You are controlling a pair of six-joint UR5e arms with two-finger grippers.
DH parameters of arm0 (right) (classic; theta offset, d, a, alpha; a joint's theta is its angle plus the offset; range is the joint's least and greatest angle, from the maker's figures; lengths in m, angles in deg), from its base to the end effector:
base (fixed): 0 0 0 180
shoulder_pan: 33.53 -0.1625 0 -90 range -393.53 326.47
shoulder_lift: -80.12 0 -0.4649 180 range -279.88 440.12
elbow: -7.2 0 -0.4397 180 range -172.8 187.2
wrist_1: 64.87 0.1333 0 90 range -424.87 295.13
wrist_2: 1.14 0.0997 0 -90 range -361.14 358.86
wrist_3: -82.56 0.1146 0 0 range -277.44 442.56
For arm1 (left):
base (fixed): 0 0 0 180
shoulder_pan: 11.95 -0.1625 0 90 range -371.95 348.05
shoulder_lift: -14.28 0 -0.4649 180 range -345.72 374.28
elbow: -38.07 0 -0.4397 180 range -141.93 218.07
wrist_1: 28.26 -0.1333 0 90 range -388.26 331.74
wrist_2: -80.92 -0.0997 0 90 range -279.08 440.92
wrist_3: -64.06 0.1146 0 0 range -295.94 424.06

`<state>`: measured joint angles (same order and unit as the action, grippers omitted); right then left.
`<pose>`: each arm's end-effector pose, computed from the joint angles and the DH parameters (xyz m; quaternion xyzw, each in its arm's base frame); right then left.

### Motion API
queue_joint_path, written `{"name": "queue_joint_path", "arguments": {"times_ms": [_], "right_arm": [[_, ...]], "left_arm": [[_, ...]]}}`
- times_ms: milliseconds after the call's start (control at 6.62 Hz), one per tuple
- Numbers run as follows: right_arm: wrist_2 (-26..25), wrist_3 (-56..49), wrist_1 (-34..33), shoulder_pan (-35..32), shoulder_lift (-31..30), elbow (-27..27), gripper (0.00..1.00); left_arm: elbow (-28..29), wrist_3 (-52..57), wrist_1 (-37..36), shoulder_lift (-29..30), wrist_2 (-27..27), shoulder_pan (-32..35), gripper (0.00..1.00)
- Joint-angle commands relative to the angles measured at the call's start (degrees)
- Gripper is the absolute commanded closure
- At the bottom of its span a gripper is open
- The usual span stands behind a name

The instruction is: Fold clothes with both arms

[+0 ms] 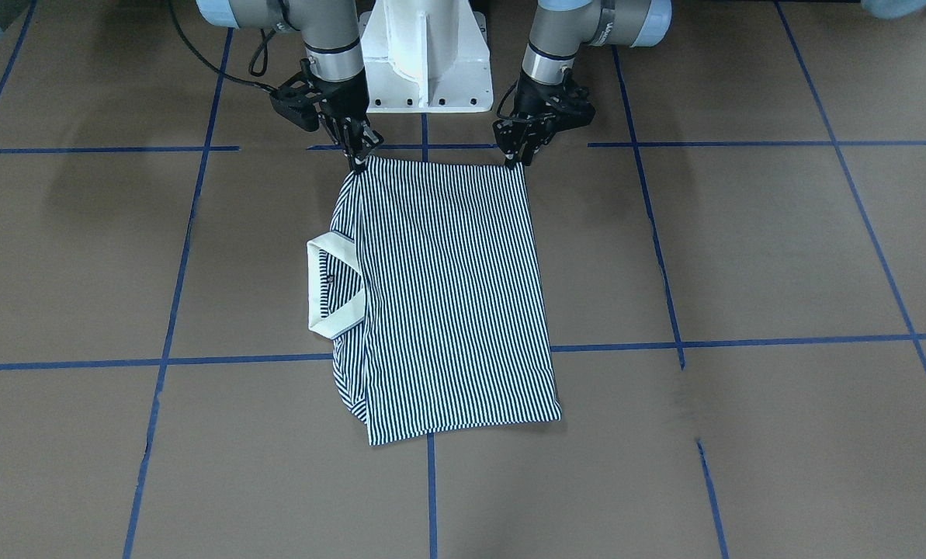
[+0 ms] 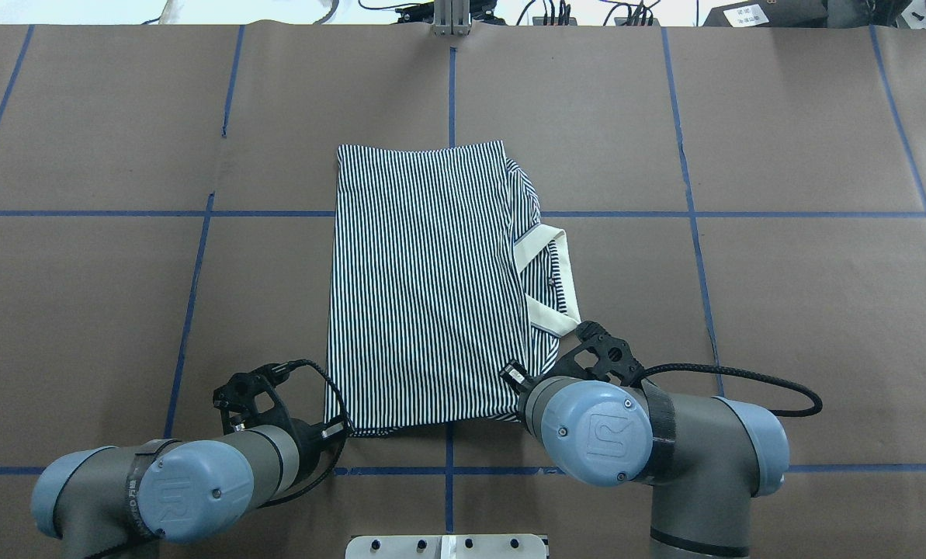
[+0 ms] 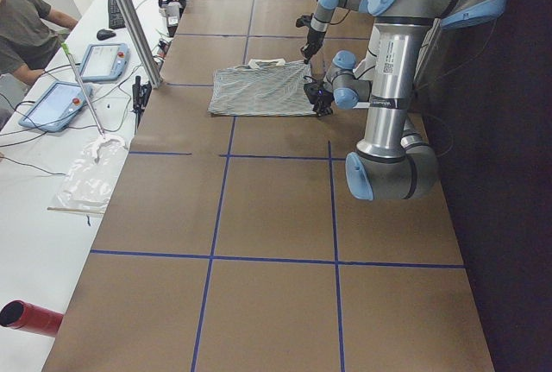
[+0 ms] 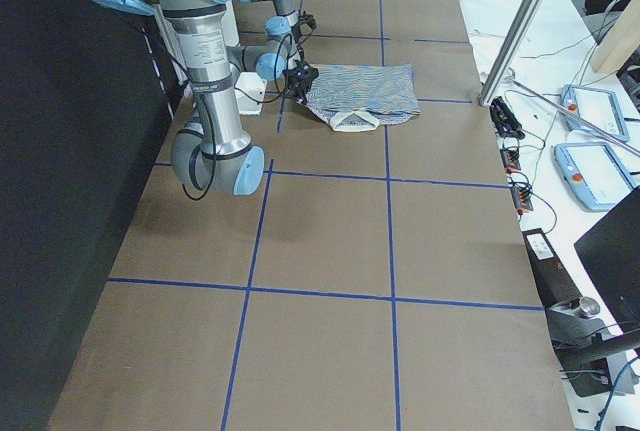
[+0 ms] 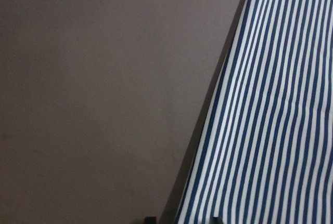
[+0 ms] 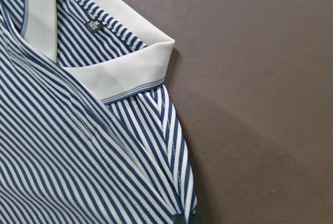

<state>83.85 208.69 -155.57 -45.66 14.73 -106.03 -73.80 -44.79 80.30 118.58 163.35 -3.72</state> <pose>-0.5958 -0.2746 0.2638 -0.0439 -0.3991 0.3903 0.8285 0.5925 -0.2356 0.3377 0.0159 0.4621 -0.2370 0.8544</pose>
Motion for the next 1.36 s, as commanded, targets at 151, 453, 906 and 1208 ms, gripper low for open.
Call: {"name": "queue_joint_path", "arguments": {"times_ms": [151,453,906,1208], "right_arm": [[-0.1,0.0,0.1,-0.1,-0.4,-0.2,1.0],[-0.3,0.3,0.1,1.0,-1.7,-3.2,1.0],[-0.3,-0.1,-0.2,0.5,-9.1,-15.1,1.0],[2.1,-9.2,-1.9,-10.1,-0.1,-6.4,1.0]], "left_arm": [[-1.9,-0.5,0.1,0.5,0.0,0.0,1.0],[-9.9,-0.7,-1.2,-1.1,-0.1,0.7,1.0],[-21.5,-3.6,-10.8,1.4,0.3,3.0,1.0],[-10.8,4.7,-10.5,8.8,1.8,14.0,1.0]]}}
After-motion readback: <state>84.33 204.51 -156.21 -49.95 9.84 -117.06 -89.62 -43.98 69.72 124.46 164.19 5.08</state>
